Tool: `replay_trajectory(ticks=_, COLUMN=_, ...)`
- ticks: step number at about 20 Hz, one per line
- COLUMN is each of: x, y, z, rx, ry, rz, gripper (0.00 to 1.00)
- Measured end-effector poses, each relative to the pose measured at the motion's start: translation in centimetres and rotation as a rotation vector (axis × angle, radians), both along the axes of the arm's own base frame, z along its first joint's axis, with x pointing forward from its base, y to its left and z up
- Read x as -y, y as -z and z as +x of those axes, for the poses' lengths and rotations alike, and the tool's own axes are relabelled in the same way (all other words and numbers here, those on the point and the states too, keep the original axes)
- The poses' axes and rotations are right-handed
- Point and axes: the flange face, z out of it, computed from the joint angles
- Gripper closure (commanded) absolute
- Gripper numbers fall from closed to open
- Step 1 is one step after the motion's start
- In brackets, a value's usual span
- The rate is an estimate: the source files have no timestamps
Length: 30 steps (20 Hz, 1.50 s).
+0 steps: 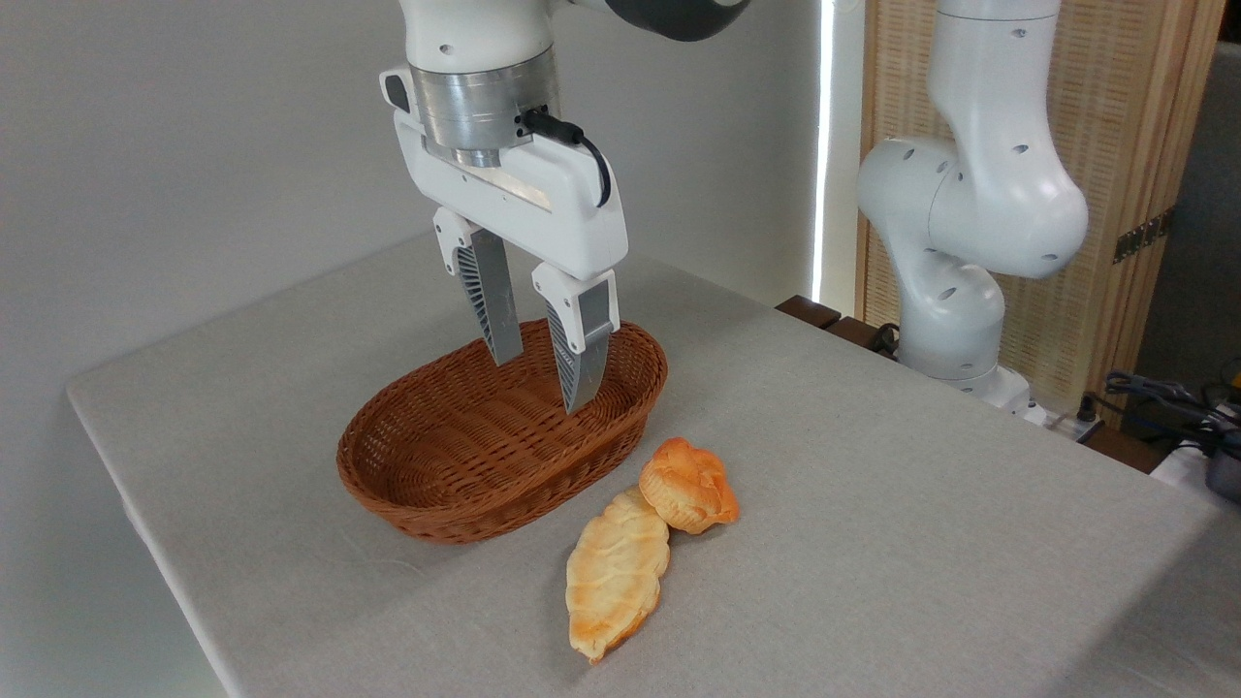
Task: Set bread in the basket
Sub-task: 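Move the open gripper from above the basket down to the orange bun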
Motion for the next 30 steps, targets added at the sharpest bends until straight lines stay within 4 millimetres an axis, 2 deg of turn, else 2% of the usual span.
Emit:
replay_trajectory(ticks=12, x=0.1, y=0.0, z=0.0, rx=-0.003, ry=0.004, rz=0.0, gripper=0.0)
replay_trajectory(ticks=19, x=1.3, y=0.9, z=0.2, rx=-0.022, ry=0.034, rz=0.002, gripper=0.0)
replay_trajectory(ticks=22, x=2.4, y=2.2, z=0.2, rx=-0.046, ry=0.08, rz=0.003, gripper=0.0)
replay_trajectory(ticks=25, x=3.0, y=4.5, z=-0.4, rx=-0.091, ry=0.151, rz=0.001, gripper=0.0)
replay_trajectory(ticks=30, x=1.2, y=8.5, z=-1.9, rx=-0.156, ry=0.298, rz=0.004, gripper=0.0)
